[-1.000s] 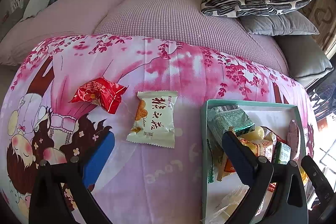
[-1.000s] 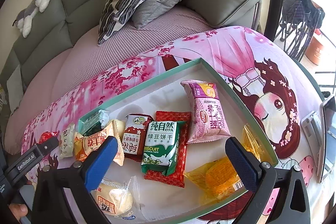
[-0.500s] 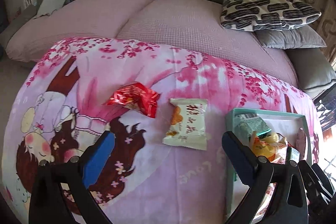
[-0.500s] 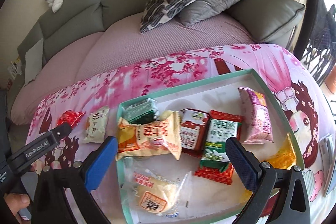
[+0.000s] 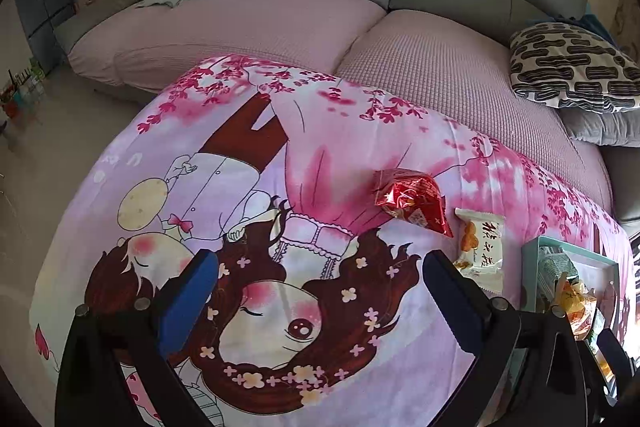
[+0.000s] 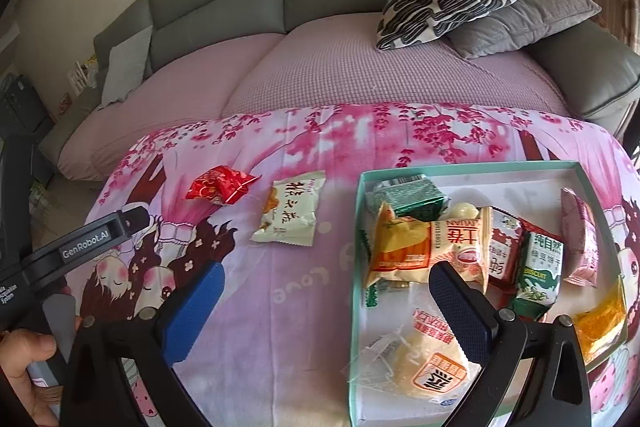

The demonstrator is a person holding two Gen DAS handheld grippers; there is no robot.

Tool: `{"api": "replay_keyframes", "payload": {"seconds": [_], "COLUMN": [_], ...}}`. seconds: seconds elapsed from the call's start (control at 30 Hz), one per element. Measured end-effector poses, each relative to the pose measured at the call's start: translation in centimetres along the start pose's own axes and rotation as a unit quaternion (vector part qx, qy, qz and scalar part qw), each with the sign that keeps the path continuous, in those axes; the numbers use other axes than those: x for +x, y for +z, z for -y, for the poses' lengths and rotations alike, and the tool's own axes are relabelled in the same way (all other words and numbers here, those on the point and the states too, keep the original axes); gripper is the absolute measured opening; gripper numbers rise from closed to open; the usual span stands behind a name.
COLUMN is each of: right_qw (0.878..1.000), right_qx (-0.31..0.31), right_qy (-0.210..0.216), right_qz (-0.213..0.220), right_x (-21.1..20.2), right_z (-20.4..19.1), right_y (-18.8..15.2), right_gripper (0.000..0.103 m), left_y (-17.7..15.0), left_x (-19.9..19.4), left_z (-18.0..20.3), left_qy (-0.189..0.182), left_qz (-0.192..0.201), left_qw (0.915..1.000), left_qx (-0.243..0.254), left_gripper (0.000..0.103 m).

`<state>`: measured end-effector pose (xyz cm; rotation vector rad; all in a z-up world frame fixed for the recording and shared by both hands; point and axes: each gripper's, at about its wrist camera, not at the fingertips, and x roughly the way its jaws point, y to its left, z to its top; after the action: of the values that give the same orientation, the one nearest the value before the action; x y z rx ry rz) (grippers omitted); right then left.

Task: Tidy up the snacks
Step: 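Move left tool over red candy bag while right tool moves over cream pastry pack, then close left tool on red candy bag while right tool closes on cream pastry pack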

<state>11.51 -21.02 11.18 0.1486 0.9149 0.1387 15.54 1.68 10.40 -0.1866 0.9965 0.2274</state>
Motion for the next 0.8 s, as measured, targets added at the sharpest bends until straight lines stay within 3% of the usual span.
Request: {"api": "replay_keyframes", "payload": {"seconds": [0.17,0.43,0.57,0.7,0.8], "right_qw": [1.0,0.999,0.999,0.999,0.998], "right_qx": [-0.004,0.02,0.003,-0.018,-0.029], "right_qy": [-0.002,0.033,0.03,0.009,0.003], "right_qz": [0.007,0.006,-0.016,-0.047,-0.061], "right_x": [0.4,1.9,4.4,7.6,9.4], "right_z": [0.0,-0.2,-1.6,-2.6,-3.1], "right_y": [0.5,3.3,4.6,4.7,4.5], "right_gripper": [0.103,0.103,0.102,0.094,0.093], "left_y": [0.3,2.6,3.6,4.8,5.3], "left_x": [0.0,2.2,4.0,6.4,7.9], "left_z": [-1.0,0.2,2.2,3.2,3.5], "left_qy": [-0.008,-0.059,-0.095,-0.095,-0.108], "left_qz": [0.007,0.012,-0.019,-0.061,-0.082], "left_qw": [0.9998,0.9976,0.9951,0.9936,0.9907], "left_qx": [-0.015,-0.036,-0.019,0.004,0.012], "left_gripper": [0.102,0.102,0.102,0.102,0.102]}}
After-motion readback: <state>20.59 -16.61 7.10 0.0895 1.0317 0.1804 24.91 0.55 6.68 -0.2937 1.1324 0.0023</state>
